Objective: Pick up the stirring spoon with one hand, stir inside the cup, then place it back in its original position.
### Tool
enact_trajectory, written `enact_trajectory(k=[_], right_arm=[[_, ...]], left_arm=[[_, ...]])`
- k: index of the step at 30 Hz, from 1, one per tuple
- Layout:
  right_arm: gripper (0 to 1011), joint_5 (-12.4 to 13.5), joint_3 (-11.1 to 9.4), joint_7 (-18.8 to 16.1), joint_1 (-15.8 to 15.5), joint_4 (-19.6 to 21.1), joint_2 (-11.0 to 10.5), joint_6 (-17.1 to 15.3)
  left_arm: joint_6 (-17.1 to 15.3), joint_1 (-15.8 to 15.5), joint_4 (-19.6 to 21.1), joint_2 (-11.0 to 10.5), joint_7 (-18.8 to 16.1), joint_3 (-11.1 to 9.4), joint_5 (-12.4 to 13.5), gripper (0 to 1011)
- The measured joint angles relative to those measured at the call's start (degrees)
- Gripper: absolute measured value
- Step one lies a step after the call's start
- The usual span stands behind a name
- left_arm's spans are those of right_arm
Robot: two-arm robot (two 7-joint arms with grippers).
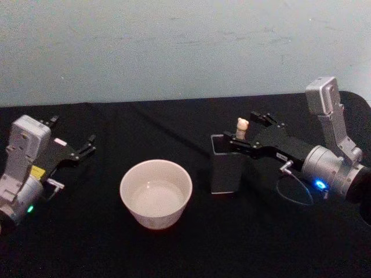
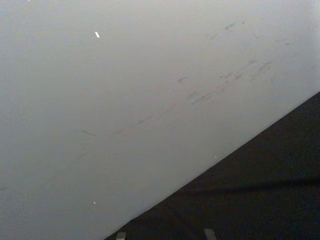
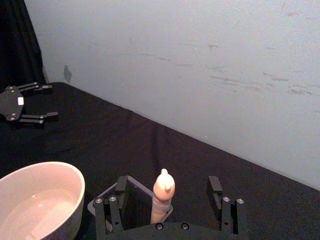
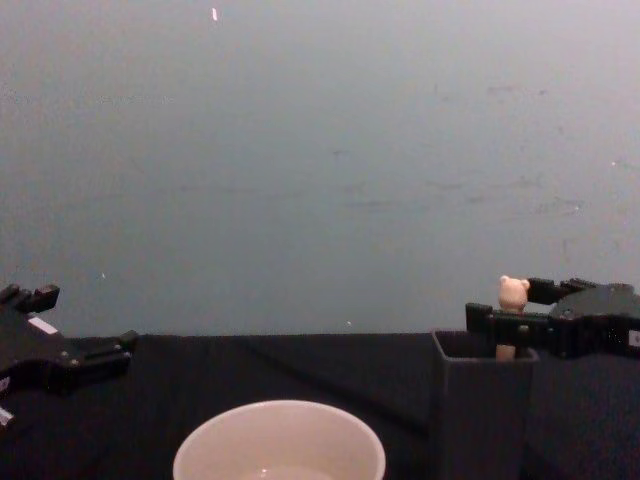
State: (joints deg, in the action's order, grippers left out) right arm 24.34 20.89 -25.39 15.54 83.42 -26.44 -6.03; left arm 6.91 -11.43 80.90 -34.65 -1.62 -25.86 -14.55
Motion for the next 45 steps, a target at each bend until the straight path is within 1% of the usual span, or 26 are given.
enact_trajectory(k=[21, 24, 27, 28, 30, 31, 33, 34, 35, 37, 40, 41, 43, 44, 45], right_arm=[[1000, 0.0, 0.0, 0.0, -0.1, 0.1, -0.1, 0.2], [958, 0.0, 0.0, 0.1, -0.1, 0.1, -0.1, 0.2], [869, 0.0, 0.0, 0.1, -0.1, 0.1, -0.1, 0.2], [869, 0.0, 0.0, 0.1, -0.1, 0.1, -0.1, 0.2], [810, 0.0, 0.0, 0.1, -0.1, 0.1, -0.1, 0.2], [765, 0.0, 0.0, 0.1, -0.1, 0.1, -0.1, 0.2], [733, 0.0, 0.0, 0.1, -0.1, 0.1, -0.1, 0.2], [678, 0.0, 0.0, 0.1, -0.1, 0.1, -0.1, 0.2], [678, 0.0, 0.0, 0.1, -0.1, 0.1, -0.1, 0.2], [592, 0.0, 0.0, 0.1, -0.1, 0.1, -0.1, 0.2], [510, 0.0, 0.0, 0.1, -0.1, 0.1, -0.1, 0.2], [450, 0.0, 0.0, 0.1, -0.1, 0.1, -0.1, 0.2], [417, 0.0, 0.0, 0.1, -0.1, 0.1, -0.1, 0.2], [347, 0.0, 0.0, 0.1, -0.1, 0.1, -0.1, 0.2], [332, 0.0, 0.0, 0.1, -0.1, 0.1, -0.1, 0.2]], left_arm=[[0.0, 0.0, 0.0, 0.0, 0.0, 0.0, 0.0, 1001], [0.0, 0.0, 0.0, 0.0, 0.0, 0.0, 0.0, 1001], [0.0, 0.0, 0.0, 0.0, 0.0, 0.0, 0.0, 1001], [0.0, 0.0, 0.0, 0.0, 0.0, 0.0, 0.0, 1001], [0.0, 0.0, 0.0, 0.0, 0.0, 0.0, 0.0, 1001], [0.0, 0.0, 0.0, 0.0, 0.0, 0.0, 0.0, 1001], [0.0, 0.0, 0.0, 0.0, 0.0, 0.0, 0.0, 1001], [0.0, 0.0, 0.0, 0.0, 0.0, 0.0, 0.0, 1001], [0.0, 0.0, 0.0, 0.0, 0.0, 0.0, 0.0, 1001], [0.0, 0.0, 0.0, 0.0, 0.0, 0.0, 0.0, 1001], [0.0, 0.0, 0.0, 0.0, 0.0, 0.0, 0.0, 1001], [0.0, 0.0, 0.0, 0.0, 0.0, 0.0, 0.0, 1001], [0.0, 0.0, 0.0, 0.0, 0.0, 0.0, 0.0, 1001], [0.0, 0.0, 0.0, 0.0, 0.0, 0.0, 0.0, 1001], [0.0, 0.0, 0.0, 0.0, 0.0, 0.0, 0.0, 1001]])
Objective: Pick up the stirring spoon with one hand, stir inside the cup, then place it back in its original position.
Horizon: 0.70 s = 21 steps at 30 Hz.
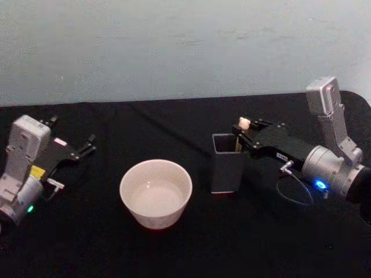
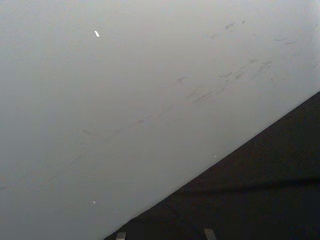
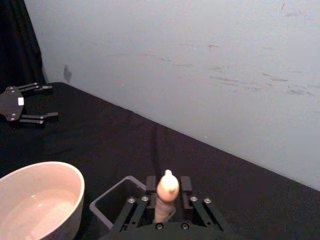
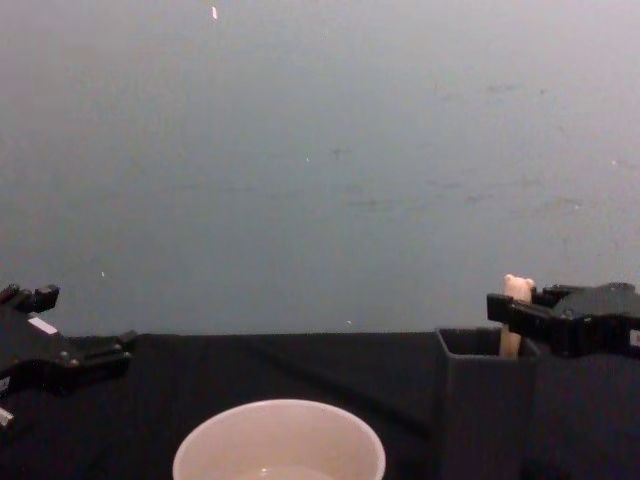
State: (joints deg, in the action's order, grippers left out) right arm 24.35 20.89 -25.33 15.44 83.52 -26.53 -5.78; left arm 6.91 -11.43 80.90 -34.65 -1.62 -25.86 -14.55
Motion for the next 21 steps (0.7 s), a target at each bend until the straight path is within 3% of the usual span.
enact_trajectory(k=[5, 21], right_arm=[[214, 0.0, 0.0, 0.0, 0.0, 0.0, 0.0, 0.0], [214, 0.0, 0.0, 0.0, 0.0, 0.0, 0.0, 0.0]], left_arm=[[0.0, 0.0, 0.0, 0.0, 0.0, 0.0, 0.0, 1001], [0.0, 0.0, 0.0, 0.0, 0.0, 0.0, 0.0, 1001]])
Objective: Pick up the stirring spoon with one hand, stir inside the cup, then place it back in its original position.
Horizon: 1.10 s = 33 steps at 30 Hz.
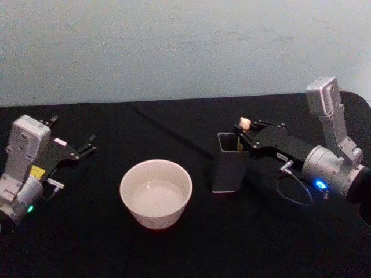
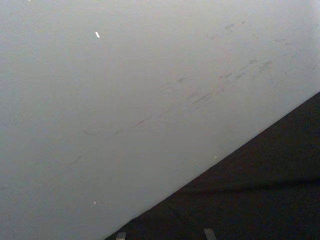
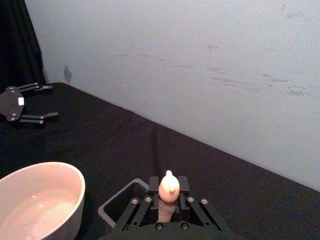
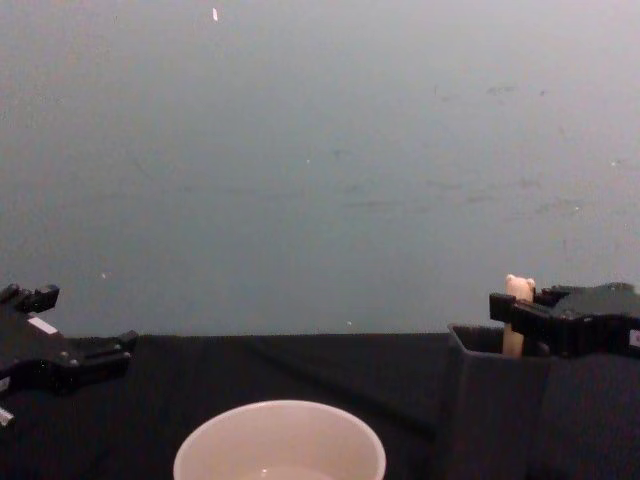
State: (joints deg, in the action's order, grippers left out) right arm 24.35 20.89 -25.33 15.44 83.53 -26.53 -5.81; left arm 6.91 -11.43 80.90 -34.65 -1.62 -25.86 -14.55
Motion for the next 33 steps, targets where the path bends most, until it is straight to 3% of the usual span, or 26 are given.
enact_trajectory(k=[22, 33], right_arm=[[214, 5.7, -2.3, -0.7, -0.9, 5.6, -1.5, -1.2], [214, 8.9, -2.7, 0.0, 0.6, 7.0, -1.4, -1.4]], left_arm=[[0.0, 0.0, 0.0, 0.0, 0.0, 0.0, 0.0, 1001], [0.0, 0.0, 0.0, 0.0, 0.0, 0.0, 0.0, 1001]])
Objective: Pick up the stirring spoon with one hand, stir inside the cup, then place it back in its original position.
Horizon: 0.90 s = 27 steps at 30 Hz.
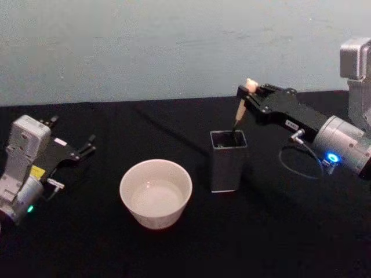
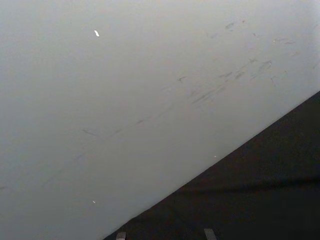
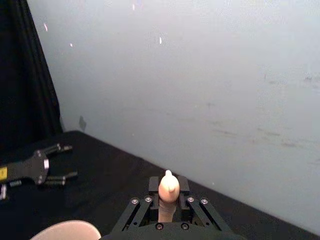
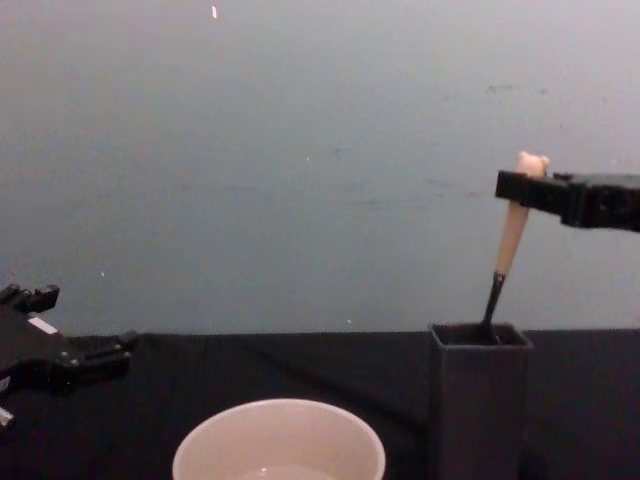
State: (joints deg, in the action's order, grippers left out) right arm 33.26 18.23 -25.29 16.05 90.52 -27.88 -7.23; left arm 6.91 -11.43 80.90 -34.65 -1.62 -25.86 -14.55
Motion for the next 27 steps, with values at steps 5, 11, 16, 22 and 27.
enact_trajectory(k=[5, 11, 16, 22, 27], right_arm=[[214, 1.1, -0.1, 0.7, 0.8, 0.5, 0.6, 0.3], [214, 2.6, 0.0, 1.2, 1.9, 1.3, 1.4, 0.9], [214, 3.8, 0.8, 1.2, 2.8, 2.0, 2.0, 1.0], [214, 4.8, 2.8, 0.6, 3.6, 2.1, 2.6, 0.4], [214, 5.2, 5.6, -0.7, 4.3, 1.6, 2.8, -0.4]], left_arm=[[0.0, 0.0, 0.0, 0.0, 0.0, 0.0, 0.0, 1001], [0.0, 0.0, 0.0, 0.0, 0.0, 0.0, 0.0, 1001], [0.0, 0.0, 0.0, 0.0, 0.0, 0.0, 0.0, 1001], [0.0, 0.0, 0.0, 0.0, 0.0, 0.0, 0.0, 1001], [0.0, 0.0, 0.0, 0.0, 0.0, 0.0, 0.0, 1001]])
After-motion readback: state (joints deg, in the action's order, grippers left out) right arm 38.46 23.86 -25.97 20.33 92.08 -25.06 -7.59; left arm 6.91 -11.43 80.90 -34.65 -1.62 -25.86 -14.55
